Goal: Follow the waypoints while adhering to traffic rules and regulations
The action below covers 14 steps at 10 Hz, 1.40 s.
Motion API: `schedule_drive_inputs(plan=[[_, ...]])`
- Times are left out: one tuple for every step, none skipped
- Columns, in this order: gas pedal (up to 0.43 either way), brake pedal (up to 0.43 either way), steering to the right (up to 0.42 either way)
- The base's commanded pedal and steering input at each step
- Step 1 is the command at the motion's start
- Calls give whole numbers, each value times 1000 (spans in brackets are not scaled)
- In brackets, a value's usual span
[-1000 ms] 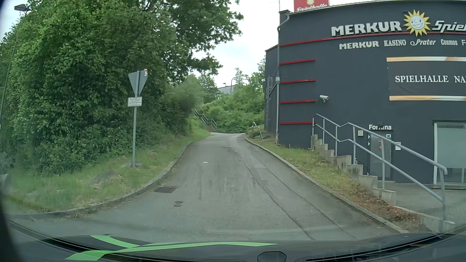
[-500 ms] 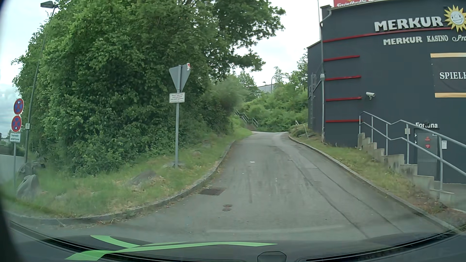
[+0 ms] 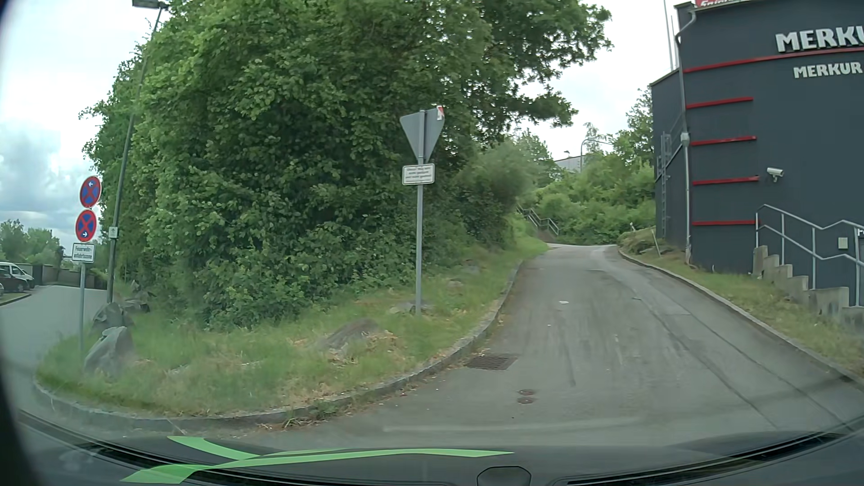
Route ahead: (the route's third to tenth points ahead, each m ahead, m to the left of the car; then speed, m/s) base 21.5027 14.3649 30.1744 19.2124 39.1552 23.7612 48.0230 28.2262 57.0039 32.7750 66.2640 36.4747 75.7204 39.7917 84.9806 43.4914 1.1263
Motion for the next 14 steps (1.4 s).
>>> schedule_drive_inputs(plan=[[0, 0, -972], [0, 0, -972], [0, 0, -972], [0, 0, -972], [0, 24, -971], [0, 61, -972], [0, 116, -972], [0, 134, -972], [0, 134, -972], [0, 146, -972], [0, 177, -972], [0, 195, -972], [0, 195, -971], [0, 177, -972]])
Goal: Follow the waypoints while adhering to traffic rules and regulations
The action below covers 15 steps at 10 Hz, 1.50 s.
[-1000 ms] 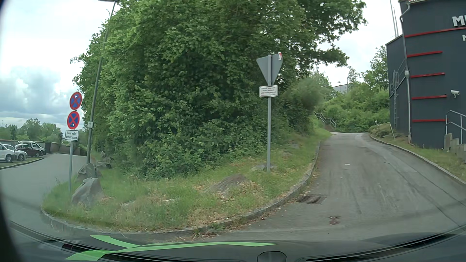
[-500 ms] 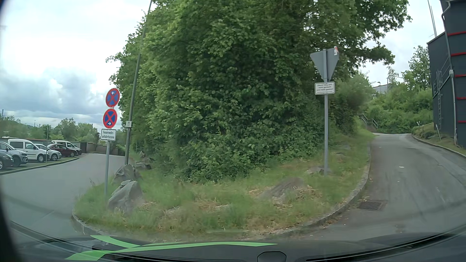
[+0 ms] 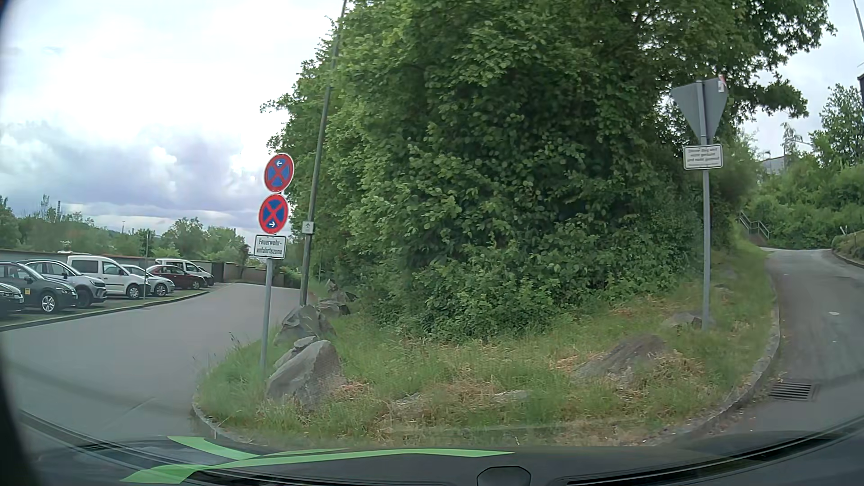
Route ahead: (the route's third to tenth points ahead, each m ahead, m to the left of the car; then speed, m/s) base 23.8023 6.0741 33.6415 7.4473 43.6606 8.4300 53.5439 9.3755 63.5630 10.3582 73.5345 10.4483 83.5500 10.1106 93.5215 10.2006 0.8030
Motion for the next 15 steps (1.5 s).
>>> schedule_drive_inputs(plan=[[0, 152, -972], [0, 152, -972], [0, 152, -972], [0, 159, -972], [0, 152, -971], [0, 159, -969], [0, 159, -967], [0, 159, -965], [0, 159, -964], [0, 159, -964], [0, 159, -962], [0, 159, -962], [0, 159, -961], [0, 159, -959], [0, 159, -955]])
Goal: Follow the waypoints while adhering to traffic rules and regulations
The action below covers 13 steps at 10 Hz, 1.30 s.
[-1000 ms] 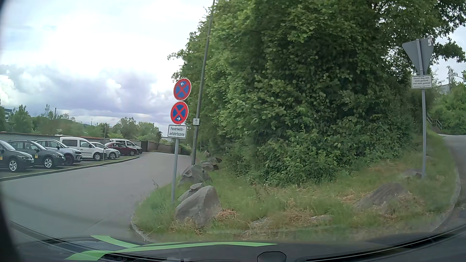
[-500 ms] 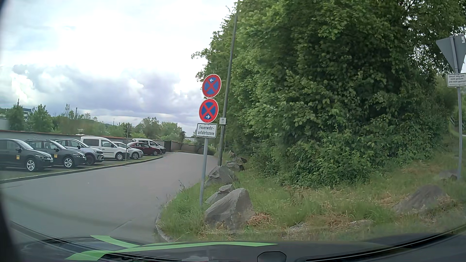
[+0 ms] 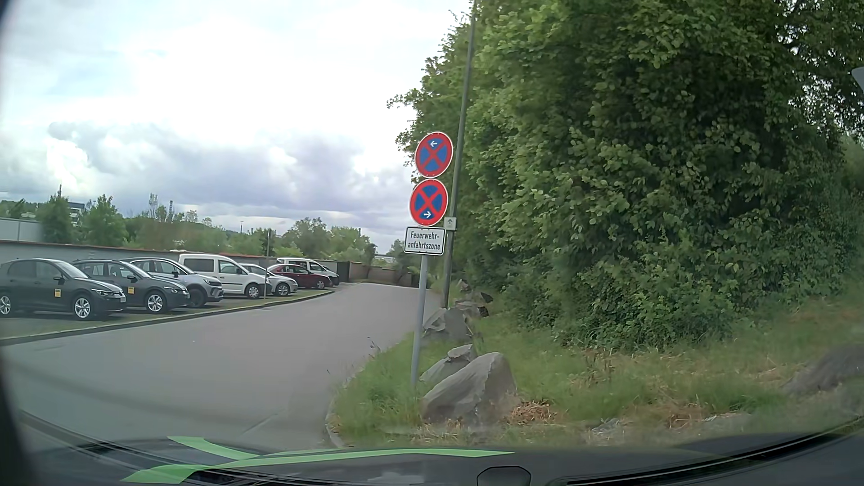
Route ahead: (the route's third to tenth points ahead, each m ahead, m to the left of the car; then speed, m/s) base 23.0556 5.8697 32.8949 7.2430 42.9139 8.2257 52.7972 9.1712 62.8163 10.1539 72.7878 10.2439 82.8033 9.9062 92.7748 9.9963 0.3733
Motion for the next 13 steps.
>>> schedule_drive_inputs(plan=[[0, 159, -954], [0, 165, -951], [0, 171, -951], [0, 171, -951], [0, 177, -951], [0, 177, -951], [0, 177, -951], [0, 177, -951], [0, 177, -951], [0, 177, -951], [0, 177, -951], [0, 177, -951], [0, 177, -951]])
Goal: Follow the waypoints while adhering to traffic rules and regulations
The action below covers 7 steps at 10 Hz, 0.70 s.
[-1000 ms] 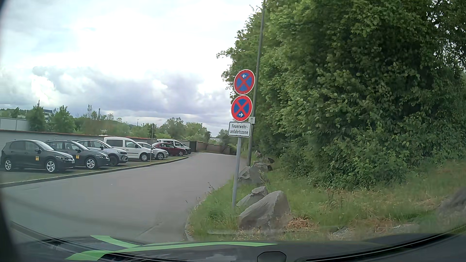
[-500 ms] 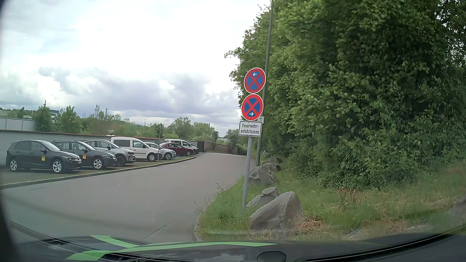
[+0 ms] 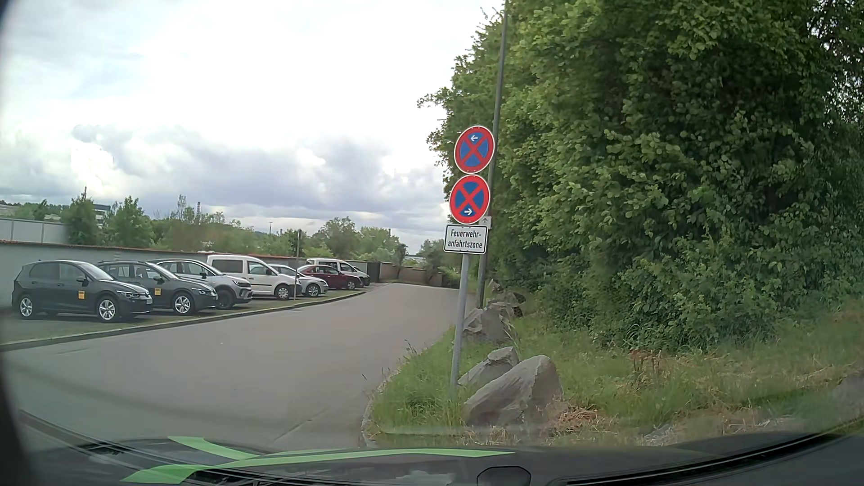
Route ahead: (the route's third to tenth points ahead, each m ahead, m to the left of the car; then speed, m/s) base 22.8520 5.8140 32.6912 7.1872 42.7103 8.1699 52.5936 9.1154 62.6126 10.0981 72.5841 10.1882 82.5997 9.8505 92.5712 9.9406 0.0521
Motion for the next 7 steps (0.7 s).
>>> schedule_drive_inputs(plan=[[0, 183, -951], [0, 183, -951], [0, 165, -948], [0, 152, -939], [0, 152, -931], [0, 146, -926], [0, 67, -919]])
